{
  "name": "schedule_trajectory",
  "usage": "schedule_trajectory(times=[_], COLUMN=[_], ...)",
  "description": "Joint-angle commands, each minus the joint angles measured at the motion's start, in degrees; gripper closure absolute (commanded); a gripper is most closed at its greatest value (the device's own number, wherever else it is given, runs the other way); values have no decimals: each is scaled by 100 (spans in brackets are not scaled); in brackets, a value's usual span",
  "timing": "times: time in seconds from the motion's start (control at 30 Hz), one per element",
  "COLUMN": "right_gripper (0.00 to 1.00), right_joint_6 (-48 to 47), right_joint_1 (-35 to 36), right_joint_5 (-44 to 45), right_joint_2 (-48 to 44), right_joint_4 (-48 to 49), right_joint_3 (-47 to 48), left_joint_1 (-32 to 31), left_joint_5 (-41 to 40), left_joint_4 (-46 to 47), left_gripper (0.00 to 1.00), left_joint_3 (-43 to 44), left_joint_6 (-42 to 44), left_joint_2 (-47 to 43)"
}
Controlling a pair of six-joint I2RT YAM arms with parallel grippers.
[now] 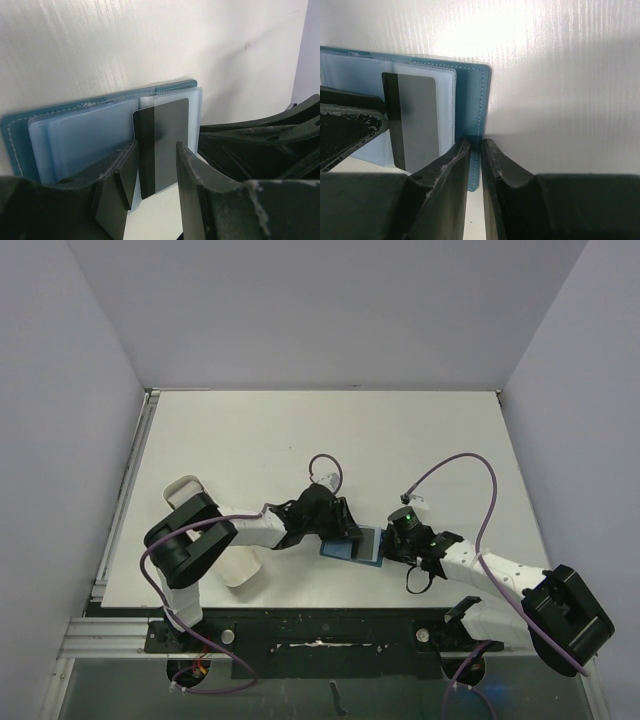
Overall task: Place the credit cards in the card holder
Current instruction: Insert the credit card into the card holder.
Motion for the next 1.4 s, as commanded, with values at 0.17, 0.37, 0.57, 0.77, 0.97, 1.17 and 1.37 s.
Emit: schedule_trajectory(times=[0.17, 0.37, 0.57, 0.77, 0.97, 1.17, 1.37], right_gripper=[82, 81, 79, 78, 80, 81, 82], right_joint_6=[15, 26, 29, 106, 88, 54, -55], right_joint_1=[-13, -13, -10, 31, 32, 32, -2], right_joint_5=[-22, -9, 152, 30, -237, -375, -364], right_joint_2=[26, -96, -761, -1103, -863, -534, -197], right_joint_4=[40, -104, -756, -740, -277, 74, 174], right_joint_3=[-175, -157, 112, 242, 300, 379, 458], left_joint_1=[-87, -92, -84, -29, 162, 201, 196], left_joint_5=[241, 273, 119, -110, -10, 82, 146], left_joint_4=[493, 681, 616, 202, 218, 356, 559], left_gripper=[66, 66, 66, 66, 65, 65, 65], left_joint_3=[137, 123, 52, 21, -202, -260, -305], left_joint_6=[-217, -252, -211, -5, -12, -79, -158], left_joint_2=[162, 130, -85, -393, -573, -560, -438])
